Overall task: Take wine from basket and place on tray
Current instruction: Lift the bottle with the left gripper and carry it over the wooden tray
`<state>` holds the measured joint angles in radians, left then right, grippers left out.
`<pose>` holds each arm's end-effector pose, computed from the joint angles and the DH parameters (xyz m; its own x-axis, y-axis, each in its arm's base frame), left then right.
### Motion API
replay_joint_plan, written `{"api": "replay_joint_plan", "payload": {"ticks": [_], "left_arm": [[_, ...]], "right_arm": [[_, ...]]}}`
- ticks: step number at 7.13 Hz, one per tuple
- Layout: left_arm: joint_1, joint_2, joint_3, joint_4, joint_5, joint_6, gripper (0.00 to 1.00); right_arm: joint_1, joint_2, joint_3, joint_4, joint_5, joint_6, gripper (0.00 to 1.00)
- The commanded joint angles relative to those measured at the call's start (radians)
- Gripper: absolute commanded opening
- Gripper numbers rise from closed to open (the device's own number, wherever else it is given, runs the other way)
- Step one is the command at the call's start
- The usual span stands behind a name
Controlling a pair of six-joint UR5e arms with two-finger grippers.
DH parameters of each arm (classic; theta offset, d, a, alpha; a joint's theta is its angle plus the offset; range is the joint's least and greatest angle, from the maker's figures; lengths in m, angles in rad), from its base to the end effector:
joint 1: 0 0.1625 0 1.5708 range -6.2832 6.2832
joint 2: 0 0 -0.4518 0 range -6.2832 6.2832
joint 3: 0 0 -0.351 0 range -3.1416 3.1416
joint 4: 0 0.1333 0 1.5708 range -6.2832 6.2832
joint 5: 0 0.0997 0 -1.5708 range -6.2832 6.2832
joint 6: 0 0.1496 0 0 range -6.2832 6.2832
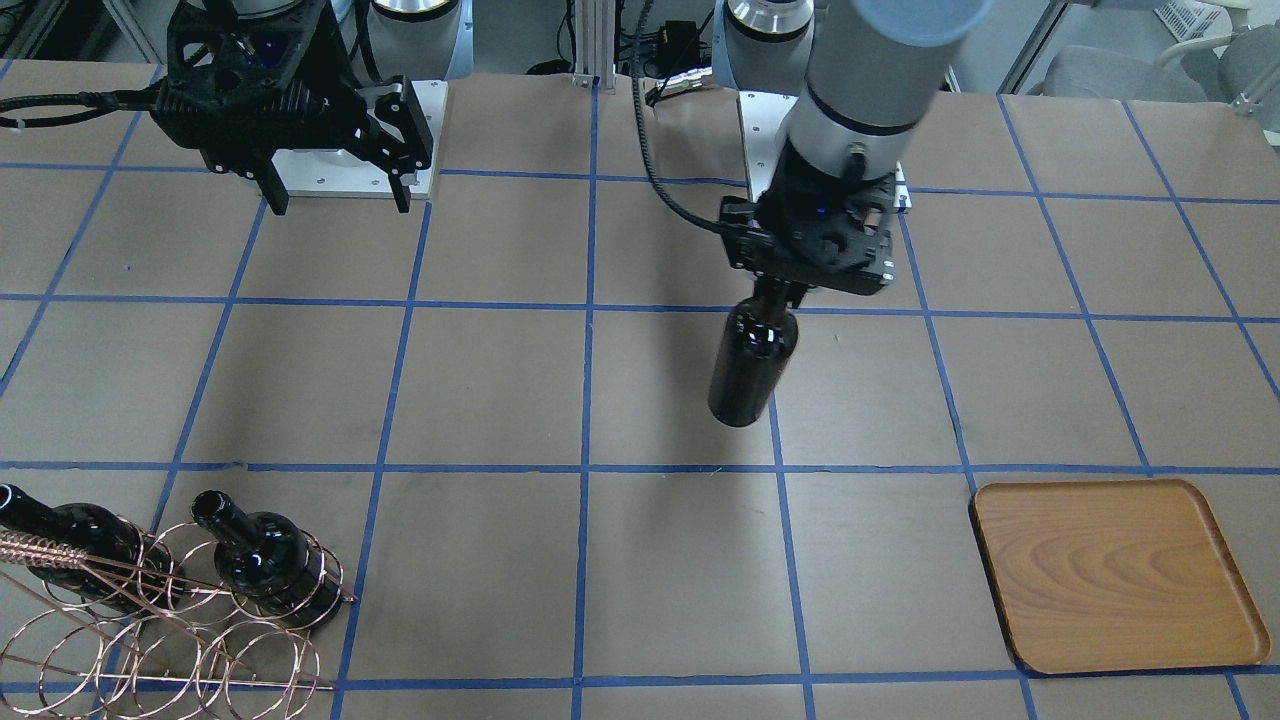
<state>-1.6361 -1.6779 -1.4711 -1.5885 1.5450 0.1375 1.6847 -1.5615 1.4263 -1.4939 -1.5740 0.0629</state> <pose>-0.1692 -0.4852 0.4571 -0.9792 0.2007 0.0290 0.2014 0.9793 0.0213 0.1843 -0.4422 0.5181 -0.9987 -0.0509 -0.0005 -0.0508 0.9970 -0.0584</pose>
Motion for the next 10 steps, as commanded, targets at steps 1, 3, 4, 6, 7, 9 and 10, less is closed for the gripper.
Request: {"api": "replay_joint_plan", "payload": {"ticks": [1, 3, 4, 6, 7, 9, 10], "left_arm": [[0.256, -0.034, 0.049, 0.010, -0.003, 0.221, 0.00], [0.367, -0.122, 0.142, 0.025, 0.000, 0.273, 0.00], [0.401, -0.194, 0.206, 0.059, 0.000, 0.318, 0.00], [0.485, -0.297, 0.297, 0.082, 0.012, 0.388, 0.00], [0.513, -0.328, 0.301, 0.137, 0.009, 0.430, 0.00], [0.576, -0.358, 0.301, 0.148, 0.010, 0.491, 0.00], [0.584, -0.365, 0.301, 0.148, 0.012, 0.498, 0.00]], "right_arm": [[0.000, 0.000, -0.001, -0.002, 0.002, 0.000, 1.00], [-0.002, 0.000, -0.003, -0.005, 0.002, 0.000, 1.00], [-0.002, 0.000, -0.001, -0.005, 0.002, -0.001, 1.00], [0.000, 0.000, -0.001, -0.005, 0.002, -0.002, 1.00], [0.000, -0.002, 0.000, -0.005, 0.002, -0.002, 1.00], [0.000, -0.002, 0.000, -0.003, 0.000, -0.002, 1.00], [0.000, -0.002, 0.000, -0.003, 0.002, -0.002, 1.00]]}}
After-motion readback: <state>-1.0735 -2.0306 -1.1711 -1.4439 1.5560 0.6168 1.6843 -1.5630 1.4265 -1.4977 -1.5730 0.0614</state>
